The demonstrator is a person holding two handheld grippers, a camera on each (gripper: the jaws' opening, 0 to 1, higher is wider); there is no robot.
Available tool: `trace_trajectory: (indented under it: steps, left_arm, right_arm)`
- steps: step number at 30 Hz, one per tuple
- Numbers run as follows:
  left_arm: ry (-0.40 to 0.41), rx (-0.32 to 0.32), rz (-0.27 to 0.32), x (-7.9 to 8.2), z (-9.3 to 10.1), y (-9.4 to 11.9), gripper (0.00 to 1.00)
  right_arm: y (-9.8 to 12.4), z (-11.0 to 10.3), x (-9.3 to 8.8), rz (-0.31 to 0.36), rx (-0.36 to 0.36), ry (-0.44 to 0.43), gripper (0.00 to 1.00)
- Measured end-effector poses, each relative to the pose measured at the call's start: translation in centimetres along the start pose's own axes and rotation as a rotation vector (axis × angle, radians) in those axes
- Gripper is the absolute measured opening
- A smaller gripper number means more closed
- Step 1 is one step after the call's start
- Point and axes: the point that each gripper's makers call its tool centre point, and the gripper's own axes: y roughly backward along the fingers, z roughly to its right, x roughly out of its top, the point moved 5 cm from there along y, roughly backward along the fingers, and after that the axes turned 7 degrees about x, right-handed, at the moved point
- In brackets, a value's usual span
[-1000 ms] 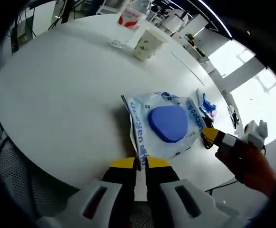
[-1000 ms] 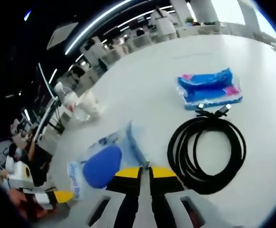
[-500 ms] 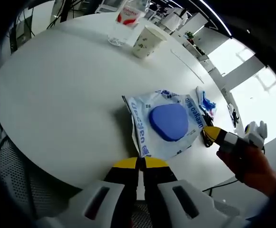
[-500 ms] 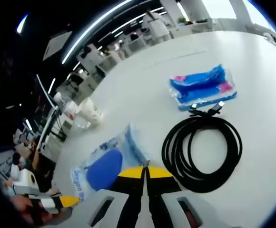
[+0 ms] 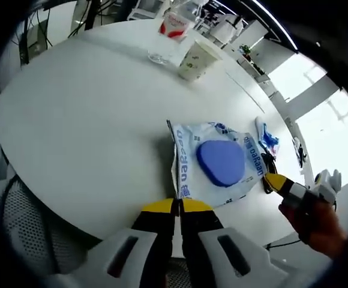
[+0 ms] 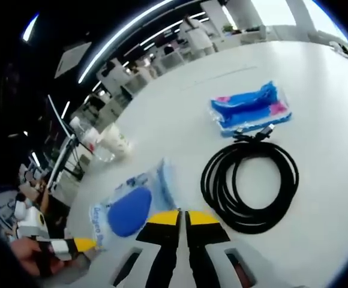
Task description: Arrange the tabletop items into an orderly group along one side of the table until the central work area is clear of visible clutter.
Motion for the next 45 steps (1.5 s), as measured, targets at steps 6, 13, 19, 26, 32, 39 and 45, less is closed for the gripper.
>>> trace_trajectory:
  steps: [6, 13, 19, 26, 32, 39, 45]
  left_arm:
    - [0.017, 0.020, 0.029, 1.0, -0.6, 0.0, 0.00]
    - [0.027, 0.017, 0.032, 0.9, -0.7, 0.1, 0.00]
    - [0.044, 0.014, 0.035, 1.0, -1.0, 0.0, 0.00]
    - [0.063, 0.025, 0.048, 2.0, -1.4, -0.5, 0.02]
    - [0.038, 0.019, 0.057, 2.5, -1.4, -0.8, 0.03]
    - [-0.101, 0.021, 0.055, 3.0, -1.7, -0.8, 0.05]
    - [-0.159, 0.005, 0.046, 3.0, -1.7, -0.8, 0.08]
  right_arm:
    - [-1.0, -1.5, 0.3, -0.029, 0.050, 0.038, 0.15]
    - [-2.2, -1.9, 0.2, -0.050, 0.049, 0.043, 0.11]
    - [-1.9, -1.7, -0.3, -0.043, 0.044, 0.012, 0.03]
    - [-0.6, -1.8, -2.1, -0.060, 0.068, 0.030, 0.01]
    - [0.5, -2.0, -3.2, -0.080, 0.093, 0.039, 0.01]
    - [1.2, -2.1, -4.2, -0.151, 0.128, 0.072, 0.05]
    - [1.2, -1.7, -3.3, -0.151, 0.130, 0.081, 0.12]
